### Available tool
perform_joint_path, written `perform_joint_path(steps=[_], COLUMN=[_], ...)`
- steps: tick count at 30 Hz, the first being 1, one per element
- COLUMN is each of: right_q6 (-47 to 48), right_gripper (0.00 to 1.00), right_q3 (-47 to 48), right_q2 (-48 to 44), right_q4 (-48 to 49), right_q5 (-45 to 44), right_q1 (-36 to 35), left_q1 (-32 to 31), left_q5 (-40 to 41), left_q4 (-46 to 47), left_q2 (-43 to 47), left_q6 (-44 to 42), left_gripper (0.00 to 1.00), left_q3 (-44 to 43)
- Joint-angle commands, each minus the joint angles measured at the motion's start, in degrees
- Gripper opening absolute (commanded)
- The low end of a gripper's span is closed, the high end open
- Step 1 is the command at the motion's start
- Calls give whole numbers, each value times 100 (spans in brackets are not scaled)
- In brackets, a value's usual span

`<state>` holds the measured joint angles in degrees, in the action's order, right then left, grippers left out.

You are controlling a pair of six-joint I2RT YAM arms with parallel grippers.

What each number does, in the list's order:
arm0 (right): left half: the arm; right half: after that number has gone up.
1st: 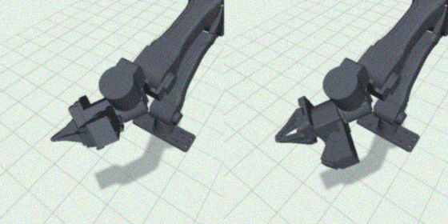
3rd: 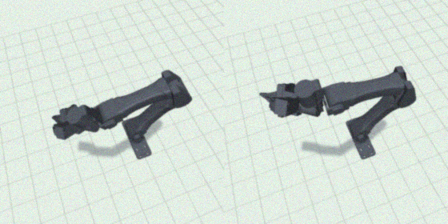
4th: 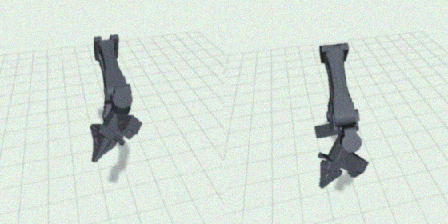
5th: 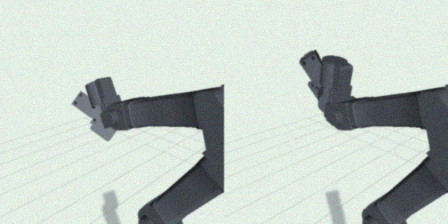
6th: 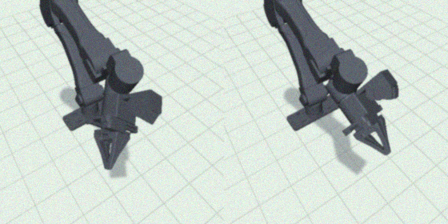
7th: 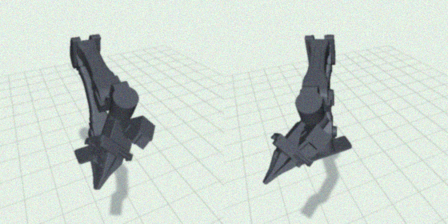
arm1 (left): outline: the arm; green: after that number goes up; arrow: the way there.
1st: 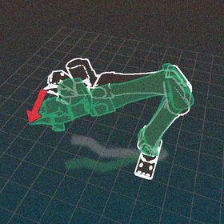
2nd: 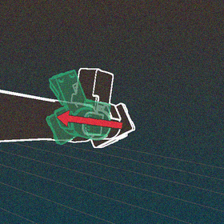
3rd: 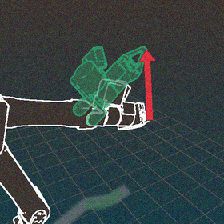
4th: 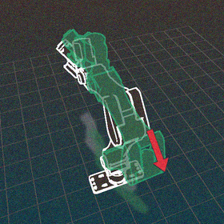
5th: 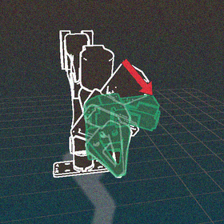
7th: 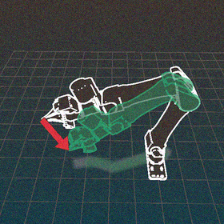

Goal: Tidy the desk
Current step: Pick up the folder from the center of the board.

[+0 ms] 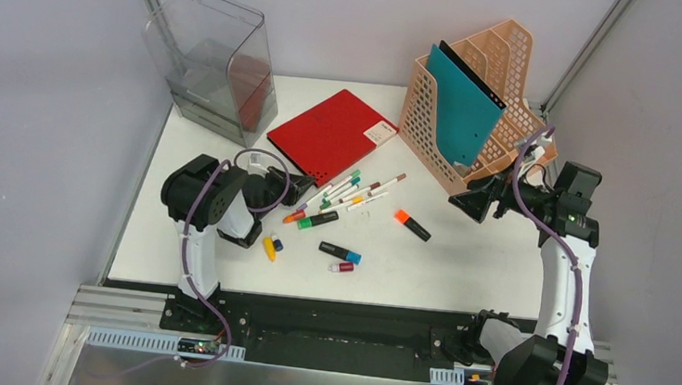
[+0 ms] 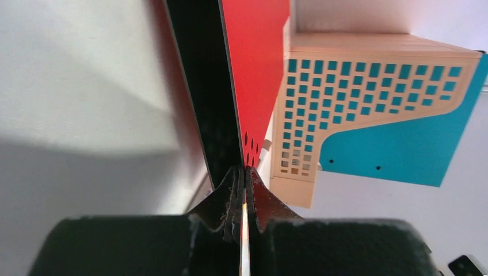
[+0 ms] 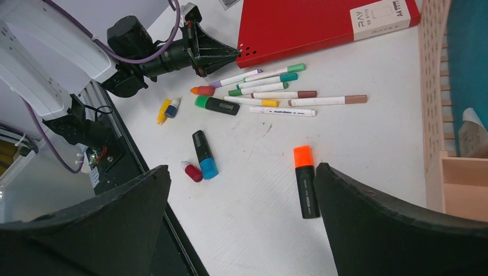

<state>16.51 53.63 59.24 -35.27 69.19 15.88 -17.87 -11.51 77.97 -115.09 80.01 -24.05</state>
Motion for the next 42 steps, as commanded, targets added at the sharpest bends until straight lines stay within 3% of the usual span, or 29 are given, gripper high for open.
perform_joint_path(steps=[1,6,9,13,14,19,23,27,29,37,42], right_q6=[-523,-1434,-2447,-2593,-3310,-4910,-5719,-5938,-6371,-7008,-7407], right_gripper=[99,99,99,99,99,99,99,99,99,99,99], right_q3=[-192,-611,-1061,-1187,-1145,-902,-400,-138,-44,274,277], right_q2=[-34,94,236,626,737,1608,2387,2988,3258,4121,4450], right_q4=[790,2044,3291,4163,4305,5412,5349,5551,5741,5812,5938], right_q5=[367,503,326,245,-696,-2382,-3636,-3933,-4637,-4965,-5020], right_q1=[-159,-542,-1016,-1556,-1783,-2849,-3524,-3966,-4140,-4520,-4604], left_q1=[60,64,64,60,64,44,31,-3,-59,-285,-346], left_q5=[46,-19,-70,-118,-130,-242,-258,-193,-150,142,262], left_q4=[403,403,403,403,403,293,25,-387,-652,-2312,-2697], left_q2=[646,1083,1294,1645,1754,2216,2632,3142,3435,4871,5284], left_q6=[88,216,342,432,440,510,518,474,465,50,28], left_gripper=[0,0,0,0,0,0,0,0,0,0,0], left_q3=[104,342,546,798,856,1075,1267,1400,1408,1381,1447])
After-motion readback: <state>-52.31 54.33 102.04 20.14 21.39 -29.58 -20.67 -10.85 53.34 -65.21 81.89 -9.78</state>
